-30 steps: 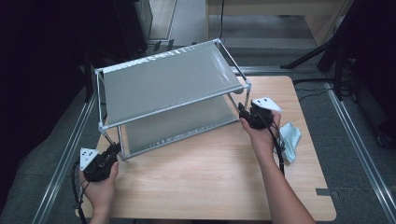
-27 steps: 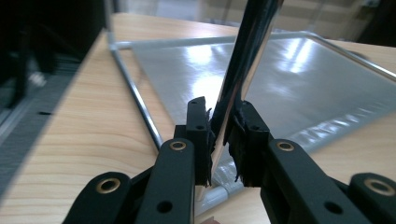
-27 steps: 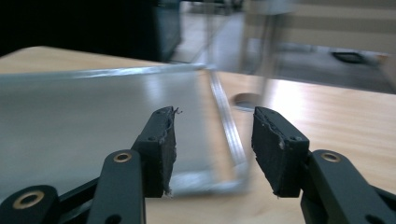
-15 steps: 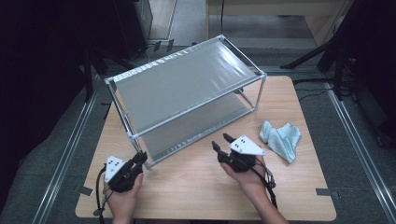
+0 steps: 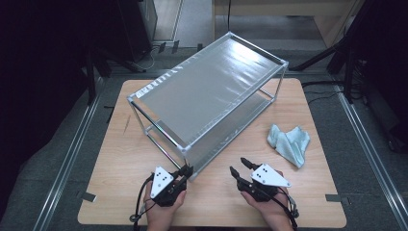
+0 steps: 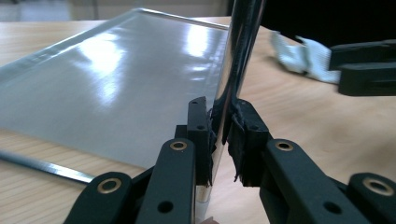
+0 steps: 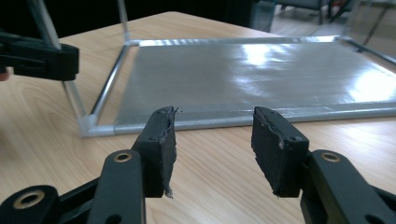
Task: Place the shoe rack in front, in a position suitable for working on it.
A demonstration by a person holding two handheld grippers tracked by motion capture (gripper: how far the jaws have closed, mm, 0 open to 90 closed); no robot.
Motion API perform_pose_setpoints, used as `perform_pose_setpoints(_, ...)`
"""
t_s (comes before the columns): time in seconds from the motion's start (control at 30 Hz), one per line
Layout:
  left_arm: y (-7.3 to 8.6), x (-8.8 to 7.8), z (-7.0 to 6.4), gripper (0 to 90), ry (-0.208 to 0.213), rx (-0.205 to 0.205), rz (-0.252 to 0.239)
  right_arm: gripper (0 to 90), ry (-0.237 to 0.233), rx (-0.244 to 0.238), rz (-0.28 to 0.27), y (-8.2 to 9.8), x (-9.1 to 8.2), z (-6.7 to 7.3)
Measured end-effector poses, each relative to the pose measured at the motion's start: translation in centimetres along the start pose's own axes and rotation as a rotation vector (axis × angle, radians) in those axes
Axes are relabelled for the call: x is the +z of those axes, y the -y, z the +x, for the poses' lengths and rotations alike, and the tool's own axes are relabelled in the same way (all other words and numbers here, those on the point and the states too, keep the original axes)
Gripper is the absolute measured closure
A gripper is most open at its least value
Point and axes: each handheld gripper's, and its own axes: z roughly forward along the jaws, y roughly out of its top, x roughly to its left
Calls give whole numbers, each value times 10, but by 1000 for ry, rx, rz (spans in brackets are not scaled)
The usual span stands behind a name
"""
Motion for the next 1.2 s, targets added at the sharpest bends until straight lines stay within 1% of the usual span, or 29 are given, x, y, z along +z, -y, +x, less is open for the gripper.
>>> perform_pose_setpoints(0.03,0,4,-10,796,41,19,1,517,-1,5,8,3,0,0)
perform_pose_setpoints(0.07,0,6,-15,795,64,33,5,515,-12,11,21,6,0,0)
perform_pose_setpoints(0.1,-1,7,-19,792,87,44,9,515,-12,6,27,8,1,1)
perform_pose_setpoints(0.13,-1,7,-21,769,115,56,8,515,-13,11,27,9,1,3)
perform_pose_setpoints(0.17,-2,6,-23,716,136,64,12,514,-25,24,24,8,1,4)
perform_pose_setpoints(0.23,-4,0,-20,616,172,84,6,512,-45,37,16,6,0,8)
perform_pose_setpoints(0.3,-3,-9,-12,564,189,109,-5,507,-63,42,10,3,0,13)
perform_pose_setpoints(0.33,-3,-9,-12,540,189,109,-5,500,-74,42,10,1,0,16)
perform_pose_setpoints(0.37,-2,-20,0,525,192,111,-16,494,-88,44,9,0,1,19)
perform_pose_setpoints(0.4,-1,-25,7,516,190,104,-22,494,-108,43,8,-2,2,23)
perform_pose_setpoints(0.43,-1,-25,7,511,190,104,-22,491,-134,44,4,-3,3,28)
perform_pose_setpoints(0.47,-3,-32,21,507,167,89,-35,488,-157,37,3,-5,5,33)
perform_pose_setpoints(0.53,-5,-36,34,509,122,56,-49,484,-183,12,-2,-11,9,44)
perform_pose_setpoints(0.57,-6,-38,40,512,101,44,-53,496,-177,1,-15,-14,10,51)
perform_pose_setpoints(0.6,-7,-39,45,515,76,29,-52,515,-166,-8,-30,-16,12,57)
perform_pose_setpoints(0.63,-7,-39,50,519,56,12,-47,525,-172,-12,-33,-18,14,62)
perform_pose_setpoints(0.67,-7,-39,50,521,56,12,-47,541,-179,-15,-34,-21,17,67)
perform_pose_setpoints(0.7,-7,-38,58,523,20,-14,-36,574,-186,-11,-33,-22,20,71)
perform_pose_setpoints(0.77,-6,-37,64,525,-8,-38,-32,632,-189,9,-22,-24,26,75)
perform_pose_setpoints(0.83,-6,-35,68,525,-30,-48,-27,719,-194,42,-11,-25,33,75)
perform_pose_setpoints(0.87,-5,-34,70,525,-39,-48,-27,742,-204,50,-10,-25,35,74)
perform_pose_setpoints(0.9,-5,-34,72,525,-48,-44,-23,790,-224,59,-12,-25,37,73)
perform_pose_setpoints(0.93,-4,-33,74,528,-58,-42,-23,811,-233,56,-13,-25,37,73)
perform_pose_setpoints(0.97,-4,-32,76,536,-75,-46,-21,816,-230,41,-13,-25,37,73)
perform_pose_setpoints(1.0,-3,-31,79,541,-101,-50,-21,819,-230,34,-10,-25,36,73)
perform_pose_setpoints(1.03,-2,-31,82,551,-118,-62,-25,820,-233,27,-10,-24,35,72)
perform_pose_setpoints(1.13,-2,-29,91,554,-192,-85,-31,824,-241,-1,-9,-22,30,65)
perform_pose_setpoints(1.17,-2,-28,93,550,-207,-96,-35,825,-237,-5,-7,-22,27,62)
perform_pose_setpoints(1.2,-3,-28,95,550,-218,-98,-32,826,-228,-9,-7,-21,24,59)
